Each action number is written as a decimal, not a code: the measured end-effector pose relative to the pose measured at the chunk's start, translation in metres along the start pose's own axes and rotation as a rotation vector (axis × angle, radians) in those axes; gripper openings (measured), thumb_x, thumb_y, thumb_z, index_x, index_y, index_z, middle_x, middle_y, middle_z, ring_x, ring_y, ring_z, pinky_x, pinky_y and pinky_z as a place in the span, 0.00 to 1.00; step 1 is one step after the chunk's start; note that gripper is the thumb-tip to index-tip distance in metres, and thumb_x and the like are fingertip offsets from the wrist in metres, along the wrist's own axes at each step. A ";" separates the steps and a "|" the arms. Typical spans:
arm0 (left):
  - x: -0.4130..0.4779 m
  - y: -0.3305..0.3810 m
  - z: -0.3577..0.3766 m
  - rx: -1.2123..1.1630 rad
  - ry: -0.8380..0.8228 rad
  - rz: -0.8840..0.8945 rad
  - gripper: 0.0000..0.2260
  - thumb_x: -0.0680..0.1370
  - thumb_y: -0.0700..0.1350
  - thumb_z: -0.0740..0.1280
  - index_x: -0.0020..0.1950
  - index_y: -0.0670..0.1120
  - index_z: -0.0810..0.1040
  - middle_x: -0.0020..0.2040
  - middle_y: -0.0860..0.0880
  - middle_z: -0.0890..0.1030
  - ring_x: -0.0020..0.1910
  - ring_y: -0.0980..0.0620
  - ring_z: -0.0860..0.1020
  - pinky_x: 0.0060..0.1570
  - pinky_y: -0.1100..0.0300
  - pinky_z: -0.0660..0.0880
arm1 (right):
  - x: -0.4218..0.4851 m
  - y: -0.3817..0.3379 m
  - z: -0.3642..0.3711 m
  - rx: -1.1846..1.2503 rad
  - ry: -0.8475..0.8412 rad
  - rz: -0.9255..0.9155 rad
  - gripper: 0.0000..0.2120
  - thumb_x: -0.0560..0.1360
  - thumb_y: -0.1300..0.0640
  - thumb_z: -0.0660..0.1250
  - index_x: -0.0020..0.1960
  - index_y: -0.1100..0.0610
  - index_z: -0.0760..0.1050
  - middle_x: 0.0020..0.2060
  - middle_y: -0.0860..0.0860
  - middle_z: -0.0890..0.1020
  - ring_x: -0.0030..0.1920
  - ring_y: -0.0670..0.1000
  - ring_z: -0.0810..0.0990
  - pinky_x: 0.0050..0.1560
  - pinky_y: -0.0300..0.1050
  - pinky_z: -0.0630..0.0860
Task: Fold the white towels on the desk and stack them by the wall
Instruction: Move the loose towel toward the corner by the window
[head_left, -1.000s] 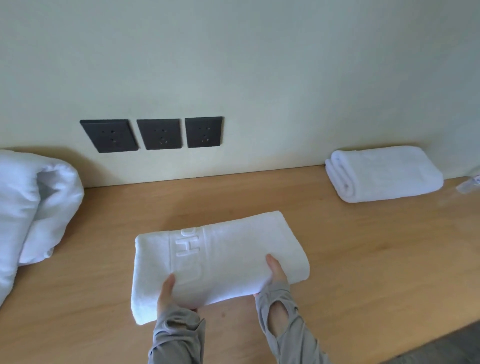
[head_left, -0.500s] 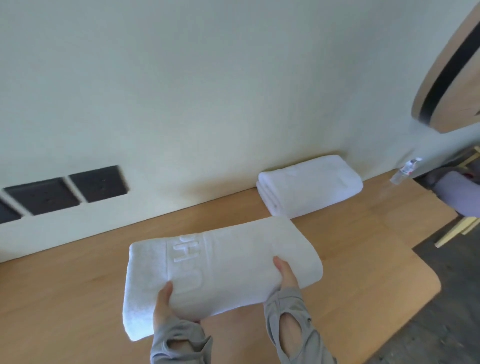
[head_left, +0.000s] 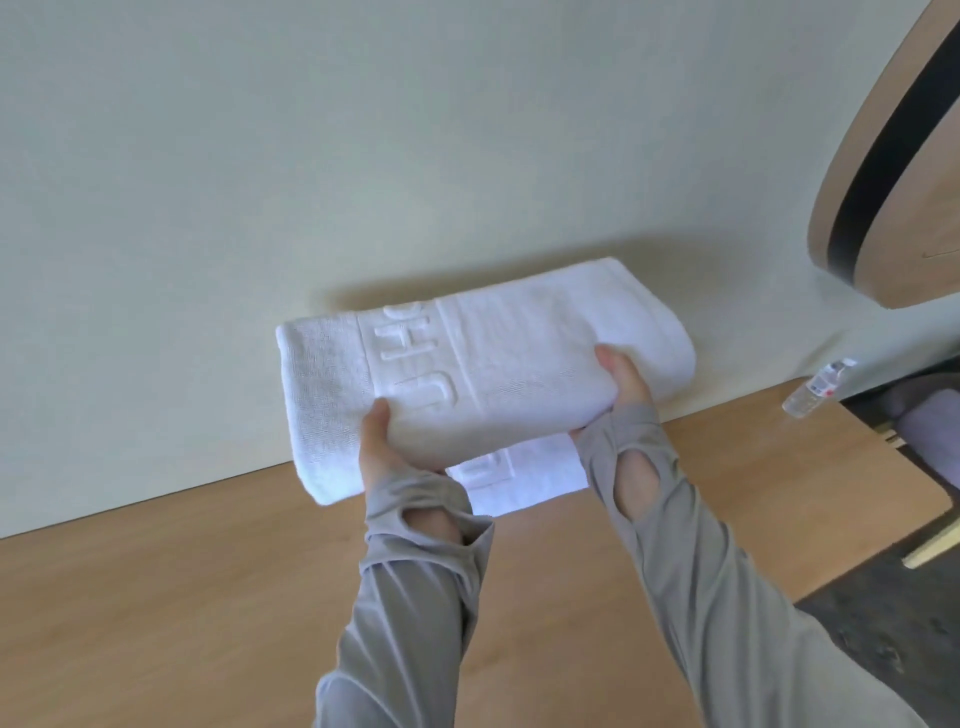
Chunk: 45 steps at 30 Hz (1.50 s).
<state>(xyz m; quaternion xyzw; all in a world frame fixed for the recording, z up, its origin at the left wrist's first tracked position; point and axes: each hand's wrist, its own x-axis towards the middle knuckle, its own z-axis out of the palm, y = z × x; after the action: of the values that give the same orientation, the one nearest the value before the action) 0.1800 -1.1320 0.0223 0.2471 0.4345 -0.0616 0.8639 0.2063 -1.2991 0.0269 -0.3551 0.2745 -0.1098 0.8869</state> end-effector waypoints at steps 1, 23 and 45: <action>0.004 -0.009 0.014 0.009 0.018 0.017 0.17 0.67 0.57 0.73 0.41 0.45 0.75 0.34 0.49 0.81 0.34 0.52 0.80 0.30 0.60 0.72 | 0.016 -0.004 -0.005 -0.011 -0.016 0.008 0.03 0.76 0.57 0.64 0.45 0.56 0.76 0.35 0.49 0.83 0.36 0.49 0.82 0.36 0.41 0.80; 0.119 -0.001 -0.042 0.753 -0.005 0.275 0.26 0.64 0.67 0.64 0.52 0.50 0.76 0.43 0.51 0.82 0.45 0.52 0.78 0.50 0.54 0.71 | 0.176 -0.047 -0.148 -0.718 0.221 0.179 0.27 0.64 0.35 0.71 0.56 0.49 0.74 0.57 0.51 0.77 0.55 0.55 0.77 0.51 0.54 0.79; 0.168 -0.001 0.002 1.277 0.224 0.552 0.24 0.75 0.63 0.60 0.61 0.46 0.68 0.53 0.43 0.75 0.49 0.41 0.74 0.50 0.50 0.69 | 0.181 -0.009 -0.121 -1.456 0.114 -0.335 0.11 0.80 0.56 0.54 0.46 0.62 0.70 0.44 0.64 0.73 0.46 0.60 0.74 0.51 0.53 0.70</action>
<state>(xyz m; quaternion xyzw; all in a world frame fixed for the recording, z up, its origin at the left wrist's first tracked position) 0.2845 -1.1162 -0.1081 0.8118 0.3214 -0.0575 0.4841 0.2869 -1.4450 -0.1130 -0.8830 0.2656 -0.0525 0.3835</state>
